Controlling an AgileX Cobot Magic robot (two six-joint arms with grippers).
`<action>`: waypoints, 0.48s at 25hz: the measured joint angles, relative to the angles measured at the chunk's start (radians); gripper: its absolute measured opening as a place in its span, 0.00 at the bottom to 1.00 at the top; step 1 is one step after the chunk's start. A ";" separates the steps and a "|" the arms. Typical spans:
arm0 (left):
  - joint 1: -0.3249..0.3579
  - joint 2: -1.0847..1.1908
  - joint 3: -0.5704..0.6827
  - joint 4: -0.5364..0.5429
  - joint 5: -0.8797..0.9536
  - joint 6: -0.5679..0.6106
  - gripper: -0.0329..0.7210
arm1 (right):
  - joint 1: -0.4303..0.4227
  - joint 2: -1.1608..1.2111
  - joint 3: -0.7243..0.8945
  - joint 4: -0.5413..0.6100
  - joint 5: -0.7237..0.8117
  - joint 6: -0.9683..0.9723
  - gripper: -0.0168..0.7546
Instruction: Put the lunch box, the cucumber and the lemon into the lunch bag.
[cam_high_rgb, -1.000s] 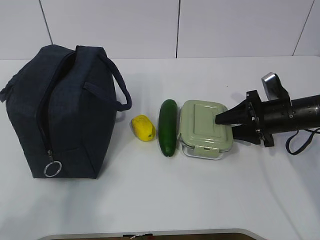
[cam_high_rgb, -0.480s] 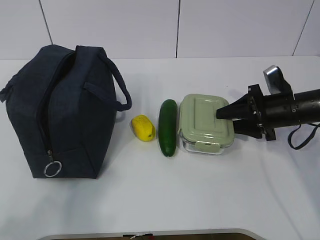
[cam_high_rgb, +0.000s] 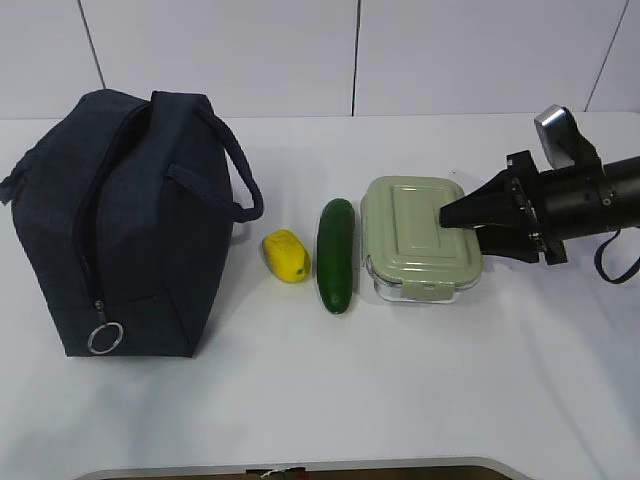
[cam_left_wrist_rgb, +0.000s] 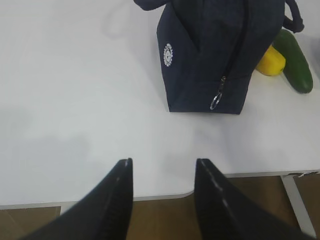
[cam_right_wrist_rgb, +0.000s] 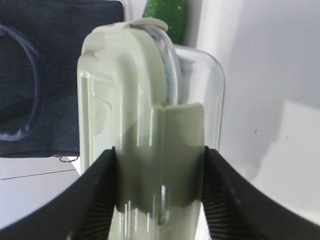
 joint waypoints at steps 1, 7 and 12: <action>0.000 0.003 0.000 -0.003 -0.002 0.000 0.43 | 0.000 -0.006 0.000 -0.004 0.000 0.005 0.52; 0.000 0.049 0.000 -0.017 -0.004 0.000 0.43 | 0.001 -0.050 0.000 -0.052 0.000 0.053 0.52; 0.000 0.111 0.000 -0.028 -0.005 0.002 0.43 | 0.001 -0.096 -0.007 -0.078 0.000 0.088 0.52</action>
